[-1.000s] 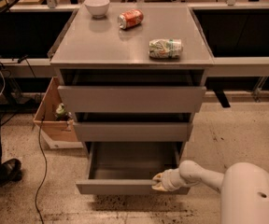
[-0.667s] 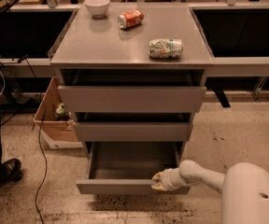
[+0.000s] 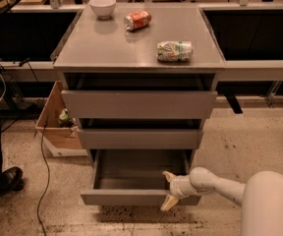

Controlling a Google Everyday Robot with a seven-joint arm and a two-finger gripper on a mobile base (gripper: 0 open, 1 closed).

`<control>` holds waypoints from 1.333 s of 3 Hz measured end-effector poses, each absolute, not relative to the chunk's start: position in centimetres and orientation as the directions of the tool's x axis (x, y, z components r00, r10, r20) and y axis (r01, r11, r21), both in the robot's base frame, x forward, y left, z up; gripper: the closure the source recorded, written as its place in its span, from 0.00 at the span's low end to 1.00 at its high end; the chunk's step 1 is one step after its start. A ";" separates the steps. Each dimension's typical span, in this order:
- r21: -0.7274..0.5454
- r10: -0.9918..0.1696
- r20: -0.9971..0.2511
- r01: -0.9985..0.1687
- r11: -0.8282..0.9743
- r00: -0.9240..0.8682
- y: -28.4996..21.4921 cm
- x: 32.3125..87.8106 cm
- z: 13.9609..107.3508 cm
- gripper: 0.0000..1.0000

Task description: Close bottom drawer

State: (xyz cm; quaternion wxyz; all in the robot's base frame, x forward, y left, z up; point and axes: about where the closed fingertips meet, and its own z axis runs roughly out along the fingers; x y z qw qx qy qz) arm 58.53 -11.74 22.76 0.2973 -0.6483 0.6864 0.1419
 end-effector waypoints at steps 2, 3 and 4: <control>-0.215 -0.820 -0.572 -0.967 0.137 0.011 -13.0 56.6 26.0 0.18; -0.217 -0.821 -0.570 -0.966 0.142 0.007 -13.3 55.5 26.8 0.42; -0.217 -0.821 -0.571 -0.965 0.146 0.004 -13.6 54.7 27.2 0.65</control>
Offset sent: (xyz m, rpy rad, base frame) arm -0.0350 -0.0243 0.0525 -0.0408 -0.0315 -0.0424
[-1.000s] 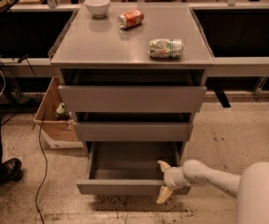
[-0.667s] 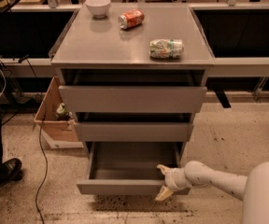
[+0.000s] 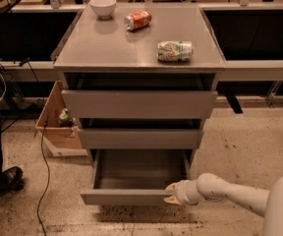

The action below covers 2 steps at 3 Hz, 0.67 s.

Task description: Close bottom drawer

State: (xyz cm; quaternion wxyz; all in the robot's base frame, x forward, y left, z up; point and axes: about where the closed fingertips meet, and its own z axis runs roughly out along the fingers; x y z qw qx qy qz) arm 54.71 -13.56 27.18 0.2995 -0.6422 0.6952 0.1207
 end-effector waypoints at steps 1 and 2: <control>-0.217 -0.822 -0.569 -0.965 0.149 0.002 -13.7 54.2 27.5 0.88; -0.211 -0.805 -0.593 -0.964 0.159 -0.003 -14.0 54.3 25.3 1.00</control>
Offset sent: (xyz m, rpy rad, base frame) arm -0.0088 -0.0131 -0.0006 0.0006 -0.0080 -0.0184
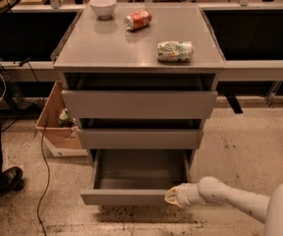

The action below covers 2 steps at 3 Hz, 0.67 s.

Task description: Close bottom drawer

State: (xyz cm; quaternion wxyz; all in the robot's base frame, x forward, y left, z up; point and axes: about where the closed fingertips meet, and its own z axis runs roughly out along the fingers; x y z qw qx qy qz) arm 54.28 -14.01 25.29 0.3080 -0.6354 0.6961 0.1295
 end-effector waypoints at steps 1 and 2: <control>-0.211 -0.805 -0.594 -0.964 0.159 -0.003 -14.0 54.3 25.3 1.00; -0.183 -0.783 -0.622 -0.967 0.180 -0.028 -13.5 54.1 23.5 1.00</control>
Offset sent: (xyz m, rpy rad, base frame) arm -0.0033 0.0091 -0.0457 0.0926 0.0554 -0.0424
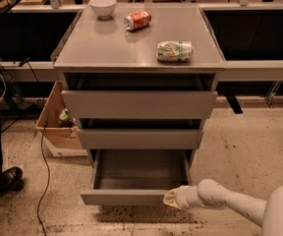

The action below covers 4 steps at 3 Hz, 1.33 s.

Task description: Close bottom drawer

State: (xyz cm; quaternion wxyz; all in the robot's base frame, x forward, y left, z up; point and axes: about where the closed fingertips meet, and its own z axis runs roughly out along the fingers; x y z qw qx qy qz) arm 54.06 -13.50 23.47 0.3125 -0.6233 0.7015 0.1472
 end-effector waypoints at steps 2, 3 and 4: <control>-0.136 -0.729 -0.683 -0.970 0.201 -0.055 -12.0 54.2 15.8 1.00; -0.145 -0.694 -0.719 -0.967 0.210 -0.043 -11.2 54.9 14.1 1.00; -0.186 -0.663 -0.749 -0.960 0.209 0.001 -10.0 56.5 13.9 1.00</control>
Offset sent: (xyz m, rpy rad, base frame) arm 0.0050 0.0150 -0.1097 0.1017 0.0406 -0.0131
